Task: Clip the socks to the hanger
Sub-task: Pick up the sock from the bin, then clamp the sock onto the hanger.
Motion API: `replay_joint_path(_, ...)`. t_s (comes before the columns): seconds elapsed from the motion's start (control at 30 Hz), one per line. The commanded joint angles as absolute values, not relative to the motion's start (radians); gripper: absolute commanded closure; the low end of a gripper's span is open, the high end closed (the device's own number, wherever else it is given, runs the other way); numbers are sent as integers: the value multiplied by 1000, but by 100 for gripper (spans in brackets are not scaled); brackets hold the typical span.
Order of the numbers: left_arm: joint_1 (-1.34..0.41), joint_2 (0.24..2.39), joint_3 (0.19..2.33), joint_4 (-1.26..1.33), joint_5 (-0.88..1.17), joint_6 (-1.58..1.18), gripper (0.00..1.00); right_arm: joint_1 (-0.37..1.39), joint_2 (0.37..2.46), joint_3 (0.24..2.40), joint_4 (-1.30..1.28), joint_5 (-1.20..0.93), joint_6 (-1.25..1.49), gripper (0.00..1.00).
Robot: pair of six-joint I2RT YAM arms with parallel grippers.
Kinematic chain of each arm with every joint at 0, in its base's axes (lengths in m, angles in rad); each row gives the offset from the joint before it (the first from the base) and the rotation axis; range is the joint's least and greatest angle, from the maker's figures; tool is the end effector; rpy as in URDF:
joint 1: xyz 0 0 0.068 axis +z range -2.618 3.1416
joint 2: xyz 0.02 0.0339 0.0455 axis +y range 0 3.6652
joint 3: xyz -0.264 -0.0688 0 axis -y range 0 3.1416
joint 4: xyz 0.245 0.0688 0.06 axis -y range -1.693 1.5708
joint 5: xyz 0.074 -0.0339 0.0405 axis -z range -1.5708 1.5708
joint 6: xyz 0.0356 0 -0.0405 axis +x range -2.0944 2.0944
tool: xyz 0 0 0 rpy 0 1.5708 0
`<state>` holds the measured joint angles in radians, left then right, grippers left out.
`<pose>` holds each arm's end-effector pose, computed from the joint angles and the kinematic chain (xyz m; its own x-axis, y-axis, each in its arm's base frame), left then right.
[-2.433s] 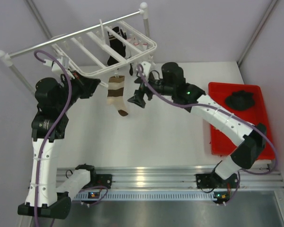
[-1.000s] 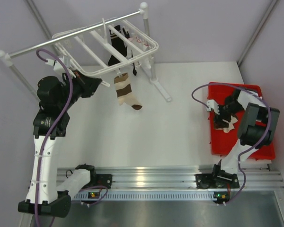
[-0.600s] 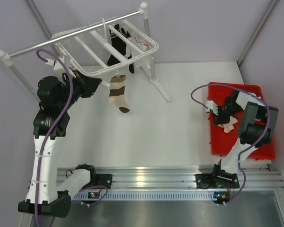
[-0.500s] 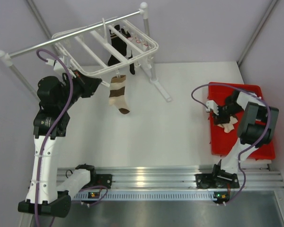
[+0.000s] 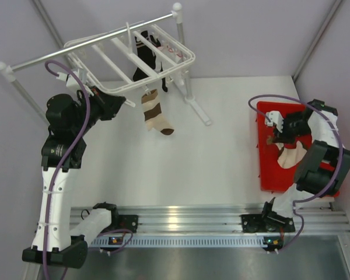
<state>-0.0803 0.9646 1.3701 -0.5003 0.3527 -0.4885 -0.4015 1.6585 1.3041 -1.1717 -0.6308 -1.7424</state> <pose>0.1764 -0.0265 0.4721 -0.2795 -0.4193 -0.8637 0.3249 0.8052 -0.4961 0.2828 -0.0973 0.2451 -0.1300 -0.8092 -0.5729 -0.9558 0.2560 -0.1446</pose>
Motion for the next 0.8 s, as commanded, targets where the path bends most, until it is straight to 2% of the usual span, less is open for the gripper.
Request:
replay_joint_path(0.0,-77,959,1359,-440,365,-485,100,-417,1588,1371,-1268,-773,-1714,100)
replay_joint_path(0.17,-77,960,1361,-428,371,-489,100,-387,1508,1475,-1240,-940,-1545,100)
replay_joint_path(0.33,-77,960,1361,-414,382,-505,100,-283,1435,1543,-1097,-1037,-1241,100)
replay_joint_path(0.4,-77,960,1364,-410,382,-509,100,-236,1399,1543,-991,-1071,-1038,100)
replay_joint_path(0.57,-77,962,1376,-407,385,-515,100,-36,1273,1511,-459,-1031,-539,100)
replay_joint_path(0.6,-77,962,1376,-399,387,-517,100,-8,1267,1514,-401,-1020,-428,100)
replay_joint_path(0.77,-77,965,1381,-382,391,-535,100,221,1296,1582,-324,-901,-278,100)
